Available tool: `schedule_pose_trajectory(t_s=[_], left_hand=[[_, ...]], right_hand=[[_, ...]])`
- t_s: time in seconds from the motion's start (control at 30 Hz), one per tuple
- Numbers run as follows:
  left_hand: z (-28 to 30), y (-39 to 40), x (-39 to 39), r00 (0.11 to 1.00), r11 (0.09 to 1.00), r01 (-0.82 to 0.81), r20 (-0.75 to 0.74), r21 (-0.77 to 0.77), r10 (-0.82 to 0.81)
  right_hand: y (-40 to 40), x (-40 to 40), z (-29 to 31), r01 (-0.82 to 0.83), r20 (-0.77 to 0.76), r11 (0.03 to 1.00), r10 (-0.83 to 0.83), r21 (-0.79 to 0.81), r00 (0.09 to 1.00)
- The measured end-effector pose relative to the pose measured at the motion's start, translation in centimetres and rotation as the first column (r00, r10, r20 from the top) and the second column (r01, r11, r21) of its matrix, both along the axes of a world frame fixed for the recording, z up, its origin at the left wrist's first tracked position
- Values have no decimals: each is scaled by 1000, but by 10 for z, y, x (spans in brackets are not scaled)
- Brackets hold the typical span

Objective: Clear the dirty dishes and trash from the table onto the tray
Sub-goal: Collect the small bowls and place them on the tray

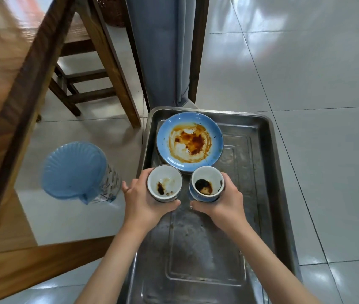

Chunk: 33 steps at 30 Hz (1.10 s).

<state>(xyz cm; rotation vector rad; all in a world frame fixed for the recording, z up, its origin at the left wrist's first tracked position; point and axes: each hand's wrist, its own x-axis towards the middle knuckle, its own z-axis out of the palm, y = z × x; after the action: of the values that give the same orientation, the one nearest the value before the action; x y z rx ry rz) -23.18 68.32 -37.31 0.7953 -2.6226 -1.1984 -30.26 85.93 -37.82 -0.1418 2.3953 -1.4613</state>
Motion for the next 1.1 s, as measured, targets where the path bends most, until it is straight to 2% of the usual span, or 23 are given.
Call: schedule_pose_trajectory(t_s=[0.9,1.1], left_hand=[[4,-3,-7,997,998,65,42,-1,-65],[5,-1,-4,997,997,63,33,48,-64]], right_hand=[[-2,-1,-6,-54,-38,997,53,-47,998],[-2,2,-6,-30,-27,997,29,-67,999]])
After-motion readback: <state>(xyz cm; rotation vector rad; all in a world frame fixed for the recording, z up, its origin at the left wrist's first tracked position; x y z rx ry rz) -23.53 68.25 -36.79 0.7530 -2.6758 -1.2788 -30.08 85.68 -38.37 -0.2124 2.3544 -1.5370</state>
